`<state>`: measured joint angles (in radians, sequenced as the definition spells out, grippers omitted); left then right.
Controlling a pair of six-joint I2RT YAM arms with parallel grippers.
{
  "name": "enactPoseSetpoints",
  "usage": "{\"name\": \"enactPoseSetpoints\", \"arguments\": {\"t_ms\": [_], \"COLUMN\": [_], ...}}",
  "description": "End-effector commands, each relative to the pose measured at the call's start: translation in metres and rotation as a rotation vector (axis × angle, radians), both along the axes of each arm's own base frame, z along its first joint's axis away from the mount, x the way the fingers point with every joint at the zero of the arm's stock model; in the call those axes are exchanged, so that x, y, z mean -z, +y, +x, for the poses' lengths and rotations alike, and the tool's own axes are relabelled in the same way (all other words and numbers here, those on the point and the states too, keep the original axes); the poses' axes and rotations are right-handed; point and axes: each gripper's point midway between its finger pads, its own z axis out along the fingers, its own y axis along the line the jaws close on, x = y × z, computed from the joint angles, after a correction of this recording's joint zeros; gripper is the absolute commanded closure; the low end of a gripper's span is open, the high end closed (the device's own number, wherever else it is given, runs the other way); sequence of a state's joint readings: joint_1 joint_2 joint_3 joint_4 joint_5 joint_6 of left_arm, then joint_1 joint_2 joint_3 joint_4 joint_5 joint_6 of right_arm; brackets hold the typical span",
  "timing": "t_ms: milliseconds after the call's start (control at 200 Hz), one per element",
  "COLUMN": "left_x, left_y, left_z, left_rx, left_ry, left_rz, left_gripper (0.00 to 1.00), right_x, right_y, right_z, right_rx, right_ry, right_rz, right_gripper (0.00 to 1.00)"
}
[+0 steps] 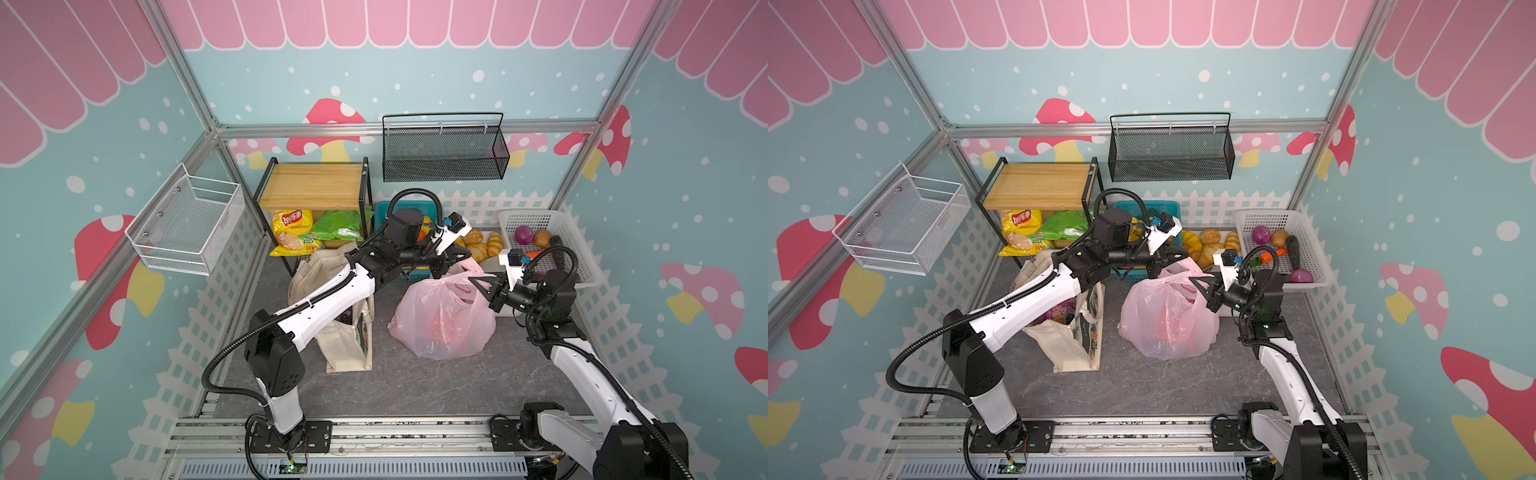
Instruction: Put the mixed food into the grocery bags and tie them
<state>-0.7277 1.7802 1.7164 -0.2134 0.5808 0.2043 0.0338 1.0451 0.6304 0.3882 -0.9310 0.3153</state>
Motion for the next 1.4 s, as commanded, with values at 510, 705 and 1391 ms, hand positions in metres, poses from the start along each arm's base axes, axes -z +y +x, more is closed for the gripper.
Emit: {"name": "enactPoseSetpoints", "arguments": {"t_ms": [510, 705, 1391], "left_x": [0.032, 0.083, 0.127], "left_y": [0.016, 0.003, -0.015], "left_z": [-0.043, -0.046, -0.011], "left_rx": [0.038, -0.011, -0.11], "left_ry": [-0.428, -0.532, -0.569], "left_rz": [0.108, 0.286, 0.377], "left_gripper": [1.0, 1.0, 1.0], "right_x": [-0.006, -0.009, 0.025], "right_y": [-0.006, -0.006, -0.004], "right_z": [0.014, 0.017, 0.017], "right_rx": [0.069, 0.068, 0.051], "right_ry": [0.129, 0.151, 0.136], "right_rz": [0.142, 0.19, 0.072], "right_gripper": [1.0, 1.0, 0.87]}}
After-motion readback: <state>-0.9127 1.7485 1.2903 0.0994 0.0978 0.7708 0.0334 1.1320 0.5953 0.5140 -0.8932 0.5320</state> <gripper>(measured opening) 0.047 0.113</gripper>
